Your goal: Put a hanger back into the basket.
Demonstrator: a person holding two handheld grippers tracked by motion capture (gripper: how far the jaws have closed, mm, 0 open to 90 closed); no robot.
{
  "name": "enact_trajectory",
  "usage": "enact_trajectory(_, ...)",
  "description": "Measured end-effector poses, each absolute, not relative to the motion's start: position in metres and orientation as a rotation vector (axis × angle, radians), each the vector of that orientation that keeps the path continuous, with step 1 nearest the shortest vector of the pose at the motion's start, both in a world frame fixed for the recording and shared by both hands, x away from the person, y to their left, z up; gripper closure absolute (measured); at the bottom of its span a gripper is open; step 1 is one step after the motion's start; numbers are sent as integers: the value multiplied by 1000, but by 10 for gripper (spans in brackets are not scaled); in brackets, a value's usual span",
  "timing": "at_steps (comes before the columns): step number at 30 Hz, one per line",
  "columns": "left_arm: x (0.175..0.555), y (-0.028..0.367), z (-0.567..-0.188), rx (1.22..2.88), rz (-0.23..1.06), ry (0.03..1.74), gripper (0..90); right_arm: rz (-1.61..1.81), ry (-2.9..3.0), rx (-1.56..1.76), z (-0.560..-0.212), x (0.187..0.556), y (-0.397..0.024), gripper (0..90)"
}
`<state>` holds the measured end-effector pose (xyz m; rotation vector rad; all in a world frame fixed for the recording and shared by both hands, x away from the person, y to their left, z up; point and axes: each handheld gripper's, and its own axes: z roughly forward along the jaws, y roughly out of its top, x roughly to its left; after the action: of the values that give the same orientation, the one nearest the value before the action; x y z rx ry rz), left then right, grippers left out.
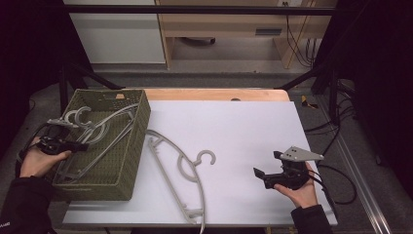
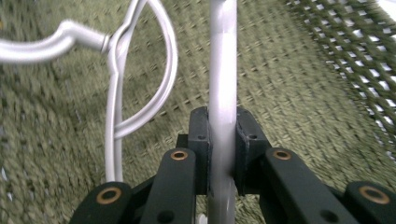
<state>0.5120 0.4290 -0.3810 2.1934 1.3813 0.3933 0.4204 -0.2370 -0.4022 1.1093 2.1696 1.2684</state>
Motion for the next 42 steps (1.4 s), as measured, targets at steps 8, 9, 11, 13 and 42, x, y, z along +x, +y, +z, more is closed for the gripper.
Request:
enact_trajectory(8,507,434,-375,2188,546,1443,562,1265,2165,1109,-402,420,-237,59)
enact_trajectory(9,506,434,-373,2176,553,1433,550,1265,2165,1105,-402,420,-237,59)
enact_trajectory(11,503,435,-367,2153,586,1432,491,1265,2166,1106,-402,420,-237,59)
enact_trajectory(13,499,434,-361,2125,608,1413,462,1266,2167,1110,-401,420,-237,60)
enact_trajectory(42,432,305,-340,1903,572,844,125,1348,2157,1065,-385,418,-210,86)
